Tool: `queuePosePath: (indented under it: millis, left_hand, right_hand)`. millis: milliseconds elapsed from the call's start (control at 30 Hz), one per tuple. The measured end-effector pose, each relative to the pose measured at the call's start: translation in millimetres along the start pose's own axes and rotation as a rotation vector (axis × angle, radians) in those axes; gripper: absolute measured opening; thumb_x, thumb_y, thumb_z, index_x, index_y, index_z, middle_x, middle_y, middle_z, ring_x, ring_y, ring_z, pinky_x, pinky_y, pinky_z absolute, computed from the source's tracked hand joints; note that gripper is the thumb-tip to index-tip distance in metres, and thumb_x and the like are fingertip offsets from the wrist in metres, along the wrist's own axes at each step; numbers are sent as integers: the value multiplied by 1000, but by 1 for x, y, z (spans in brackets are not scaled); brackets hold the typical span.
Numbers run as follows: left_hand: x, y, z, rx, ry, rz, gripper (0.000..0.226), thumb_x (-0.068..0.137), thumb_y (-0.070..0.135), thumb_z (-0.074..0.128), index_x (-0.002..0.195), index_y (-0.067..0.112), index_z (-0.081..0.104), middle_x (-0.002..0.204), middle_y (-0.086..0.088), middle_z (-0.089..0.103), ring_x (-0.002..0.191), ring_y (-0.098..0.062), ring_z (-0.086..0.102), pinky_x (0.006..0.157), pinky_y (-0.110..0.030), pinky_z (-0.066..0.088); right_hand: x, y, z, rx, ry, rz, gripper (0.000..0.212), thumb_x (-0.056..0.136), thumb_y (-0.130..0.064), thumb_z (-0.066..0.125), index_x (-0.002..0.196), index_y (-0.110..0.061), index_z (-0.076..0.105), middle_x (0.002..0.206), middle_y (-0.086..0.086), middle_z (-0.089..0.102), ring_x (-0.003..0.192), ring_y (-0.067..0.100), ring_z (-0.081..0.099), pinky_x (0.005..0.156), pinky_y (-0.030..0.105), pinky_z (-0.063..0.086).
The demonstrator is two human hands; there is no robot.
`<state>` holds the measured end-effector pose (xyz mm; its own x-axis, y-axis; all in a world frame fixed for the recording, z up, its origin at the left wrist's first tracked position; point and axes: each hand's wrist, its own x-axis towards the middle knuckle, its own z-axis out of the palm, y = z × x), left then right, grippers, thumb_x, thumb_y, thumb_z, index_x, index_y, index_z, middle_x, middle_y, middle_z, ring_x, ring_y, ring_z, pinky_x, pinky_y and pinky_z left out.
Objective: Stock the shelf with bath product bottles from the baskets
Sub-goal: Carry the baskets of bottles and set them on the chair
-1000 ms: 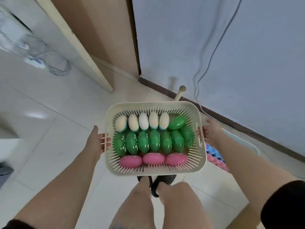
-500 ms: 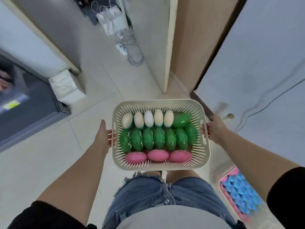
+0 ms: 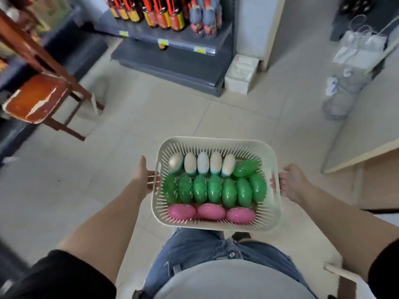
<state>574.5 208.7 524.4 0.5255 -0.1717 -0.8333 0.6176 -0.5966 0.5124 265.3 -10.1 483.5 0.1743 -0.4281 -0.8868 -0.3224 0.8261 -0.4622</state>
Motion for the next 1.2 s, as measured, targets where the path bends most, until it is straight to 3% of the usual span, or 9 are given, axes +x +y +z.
queuePosePath:
  millis: [133,267,367,533,633,800,1033,1200]
  left_hand:
    - [-2,-29,-71,-193,92,-56,81,93,65,17,93,-6,57,80,-15,57,69,-26,53,61,-33,44]
    - [8,-50,-140,-356,200,-112,79,94,64,17,99,-6,55,80,-15,55,68,-25,51,61,-31,42]
    - [25,-55,-189,-438,266,-136,71,96,58,22,91,-5,55,77,-14,53,67,-25,49,62,-31,41]
    - [52,-45,-258,-554,311,-196,49,96,43,33,80,0,50,71,-13,49,61,-25,45,61,-33,38]
    - [68,-32,-299,-620,349,-214,46,95,41,35,80,0,50,71,-12,49,61,-24,45,60,-32,38]
    - [94,-14,-361,-735,427,-256,46,92,42,39,89,-1,52,76,-13,51,65,-26,48,62,-33,41]
    - [130,20,-429,-917,514,-301,43,92,41,37,87,-1,50,78,-14,50,65,-26,47,60,-34,41]
    - [156,54,-473,-1041,615,-331,43,92,39,36,86,0,49,77,-15,51,65,-27,47,61,-33,41]
  right_hand:
    - [11,-14,77,-184,-85,-9,48,94,-31,20,83,2,53,69,14,46,61,24,41,60,32,36]
    - [27,-22,172,-338,-119,-21,51,94,-33,21,103,7,53,73,17,49,62,25,45,57,30,40]
    - [34,-27,248,-441,-161,-34,53,95,-32,20,107,8,52,74,19,51,63,25,47,59,31,43]
    - [39,-46,368,-575,-200,-64,50,94,-30,21,99,7,54,73,18,52,63,25,46,60,31,43]
    - [35,-59,440,-662,-225,-103,54,96,-31,19,82,6,55,73,17,52,62,24,45,61,31,41]
    - [29,-78,552,-807,-283,-106,53,96,-33,19,79,3,54,73,16,50,61,25,44,59,30,38]
    - [39,-103,713,-1007,-421,-100,60,96,-33,20,120,13,52,72,14,49,58,24,41,56,29,35]
    - [44,-119,832,-1133,-523,-106,61,98,-31,18,129,14,44,70,13,46,55,22,38,53,28,30]
